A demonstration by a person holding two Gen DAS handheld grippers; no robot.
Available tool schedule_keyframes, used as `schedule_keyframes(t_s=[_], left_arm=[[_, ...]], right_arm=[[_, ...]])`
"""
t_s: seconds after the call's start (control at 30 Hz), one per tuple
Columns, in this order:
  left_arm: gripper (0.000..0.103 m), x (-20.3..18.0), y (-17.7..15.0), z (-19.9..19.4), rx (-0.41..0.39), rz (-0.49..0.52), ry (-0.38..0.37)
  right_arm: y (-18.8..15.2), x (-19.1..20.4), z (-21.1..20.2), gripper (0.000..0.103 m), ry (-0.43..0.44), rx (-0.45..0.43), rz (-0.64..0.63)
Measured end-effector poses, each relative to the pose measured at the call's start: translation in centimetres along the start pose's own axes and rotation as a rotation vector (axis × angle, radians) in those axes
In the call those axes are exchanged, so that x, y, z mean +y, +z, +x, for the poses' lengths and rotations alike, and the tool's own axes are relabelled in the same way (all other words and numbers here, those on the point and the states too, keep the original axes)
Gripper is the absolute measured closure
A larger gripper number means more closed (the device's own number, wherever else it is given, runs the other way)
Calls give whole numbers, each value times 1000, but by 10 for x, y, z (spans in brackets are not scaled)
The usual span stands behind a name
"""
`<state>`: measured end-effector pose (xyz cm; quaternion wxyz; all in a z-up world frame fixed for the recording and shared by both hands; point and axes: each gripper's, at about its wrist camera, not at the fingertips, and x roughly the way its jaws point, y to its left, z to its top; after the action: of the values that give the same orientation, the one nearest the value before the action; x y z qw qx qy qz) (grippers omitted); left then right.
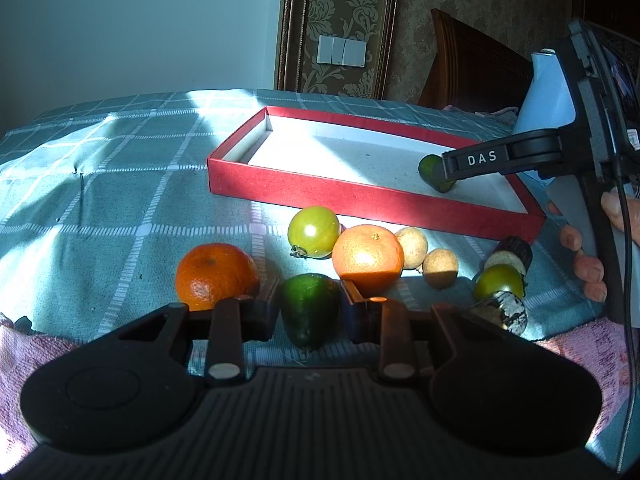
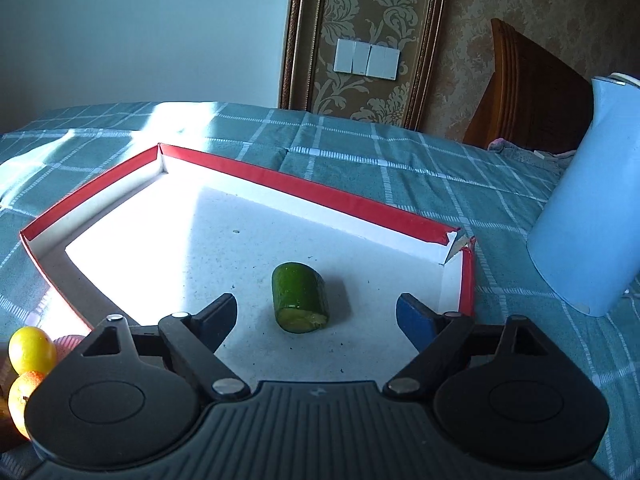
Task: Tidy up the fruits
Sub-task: 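Carry the cucumber piece into the tray and open the right gripper while the left gripper grasps the lime, then lower the lime into the tray and open the left gripper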
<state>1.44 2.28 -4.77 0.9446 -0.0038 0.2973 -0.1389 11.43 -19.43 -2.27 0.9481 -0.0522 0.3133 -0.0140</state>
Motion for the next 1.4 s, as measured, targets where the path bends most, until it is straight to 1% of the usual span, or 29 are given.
schedule_keyframes(t_s=[0.13, 0.3, 0.4, 0.5, 0.63, 0.83, 0.9, 1.0, 1.17, 1.33, 1.4], left_arm=[[74, 0, 0, 0, -1, -4, -3], [75, 1, 0, 0, -2, -5, -2], [75, 1, 0, 0, -3, -3, 0], [75, 1, 0, -2, -12, -8, -2], [76, -2, -1, -6, -24, 17, 8], [76, -12, -4, -13, -45, 71, 28], [76, -16, -1, -17, -56, 96, 29], [76, -20, 9, -22, -80, 109, 18], [76, -25, 33, -19, -115, 140, 26], [76, -26, 63, 2, -118, 137, 31], [76, -25, 74, 15, -113, 129, 39]], right_arm=[[-23, -19, -29, 16, 36, -46, 77], [-61, -49, -64, 16, 56, -119, 233], [-75, -58, -78, 16, 16, -167, 268], [-80, -61, -80, 12, -3, -189, 264], [-82, -62, -75, 12, -5, -176, 268], [-85, -63, -79, 12, -29, -194, 270], [-85, -64, -79, 12, -24, -192, 273], [-86, -64, -78, 12, -9, -183, 273], [-87, -64, -74, 11, -23, -154, 277], [-87, -64, -68, 11, -24, -116, 277], [-87, -64, -68, 11, -22, -118, 279]])
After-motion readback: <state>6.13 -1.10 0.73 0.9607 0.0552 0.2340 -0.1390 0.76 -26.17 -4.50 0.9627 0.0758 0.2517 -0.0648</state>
